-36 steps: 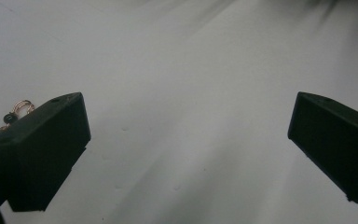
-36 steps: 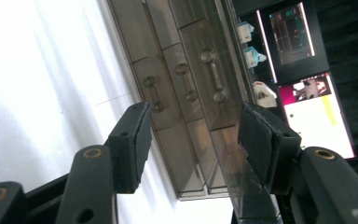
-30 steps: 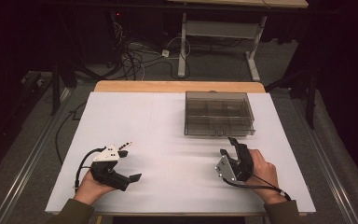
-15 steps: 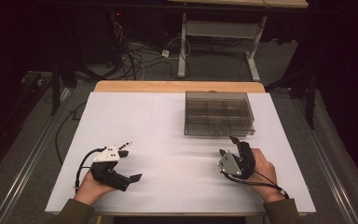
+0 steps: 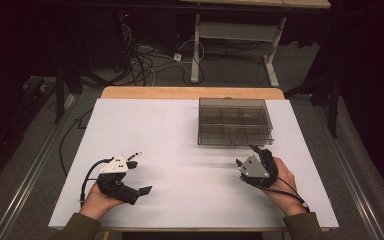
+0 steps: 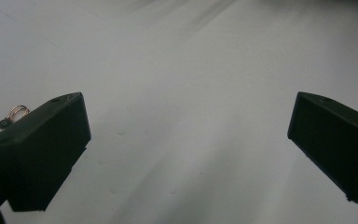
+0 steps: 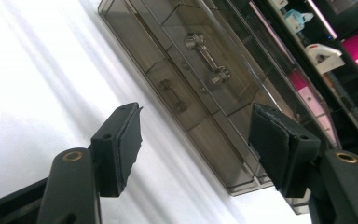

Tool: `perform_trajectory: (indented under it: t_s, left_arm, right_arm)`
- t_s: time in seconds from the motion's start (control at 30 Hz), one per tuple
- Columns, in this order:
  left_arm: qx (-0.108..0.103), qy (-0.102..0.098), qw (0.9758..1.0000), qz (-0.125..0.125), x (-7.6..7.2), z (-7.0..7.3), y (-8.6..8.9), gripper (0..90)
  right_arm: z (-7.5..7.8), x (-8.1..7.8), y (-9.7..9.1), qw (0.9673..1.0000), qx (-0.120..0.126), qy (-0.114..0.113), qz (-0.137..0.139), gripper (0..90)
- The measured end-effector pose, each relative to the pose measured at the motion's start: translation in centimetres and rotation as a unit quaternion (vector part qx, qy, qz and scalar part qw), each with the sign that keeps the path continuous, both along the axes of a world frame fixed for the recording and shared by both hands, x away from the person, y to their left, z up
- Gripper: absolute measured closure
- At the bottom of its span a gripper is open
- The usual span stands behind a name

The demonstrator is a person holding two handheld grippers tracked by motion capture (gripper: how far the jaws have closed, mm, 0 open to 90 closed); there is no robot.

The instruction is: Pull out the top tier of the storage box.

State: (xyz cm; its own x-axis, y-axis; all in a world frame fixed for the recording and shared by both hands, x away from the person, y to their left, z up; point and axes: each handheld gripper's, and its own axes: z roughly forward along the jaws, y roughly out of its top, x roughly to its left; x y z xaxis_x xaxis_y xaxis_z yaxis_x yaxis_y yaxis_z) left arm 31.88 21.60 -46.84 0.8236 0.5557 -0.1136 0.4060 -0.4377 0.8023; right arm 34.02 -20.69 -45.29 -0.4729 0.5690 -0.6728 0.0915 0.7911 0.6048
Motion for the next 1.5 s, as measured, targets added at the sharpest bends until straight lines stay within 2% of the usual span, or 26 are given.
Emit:
perform_trajectory:
  t_s: [0.27,0.47,0.7,0.93,1.07,1.17,1.27,1.43,1.5]
  left_arm:
    - [0.000,0.000,1.0000,-0.001,-0.1,0.0,0.0,0.0]
    - [-0.001,0.000,1.0000,-0.001,0.0,0.0,0.0,0.0]
    - [-0.001,-0.001,1.0000,-0.001,-0.1,0.0,0.0,0.0]
    - [-0.001,-0.001,1.0000,-0.001,-0.1,0.0,0.0,0.0]
    - [-0.001,0.000,1.0000,-0.001,-0.1,0.0,0.0,0.0]
    - [-0.002,0.000,1.0000,-0.001,0.0,0.0,0.0,0.0]
    - [-0.001,0.000,1.0000,-0.001,0.0,0.0,0.0,0.0]
    - [-0.002,-0.001,1.0000,-0.001,0.0,0.1,0.1,0.0]
    - [-0.001,-0.001,1.0000,0.000,0.0,0.1,0.1,0.0]
  right_arm:
    - [0.3,0.2,-0.2,0.9990,0.037,0.026,0.000,35.0]
    - [0.7,0.5,-0.6,0.9954,0.081,0.051,0.002,34.9]
    - [0.9,0.7,-0.9,0.9907,0.108,0.082,0.008,34.8]
    - [1.0,1.0,-1.3,0.9822,0.148,0.115,0.012,34.6]
    - [1.1,1.1,-1.6,0.9796,0.159,0.123,0.011,34.6]
    - [1.2,1.2,-1.7,0.9765,0.170,0.132,0.013,34.6]
    - [1.3,1.3,-1.9,0.9726,0.184,0.141,0.016,34.6]
    - [1.6,1.5,-2.3,0.9637,0.214,0.159,0.015,34.6]
    - [1.6,1.6,-2.5,0.9613,0.220,0.164,0.016,34.6]
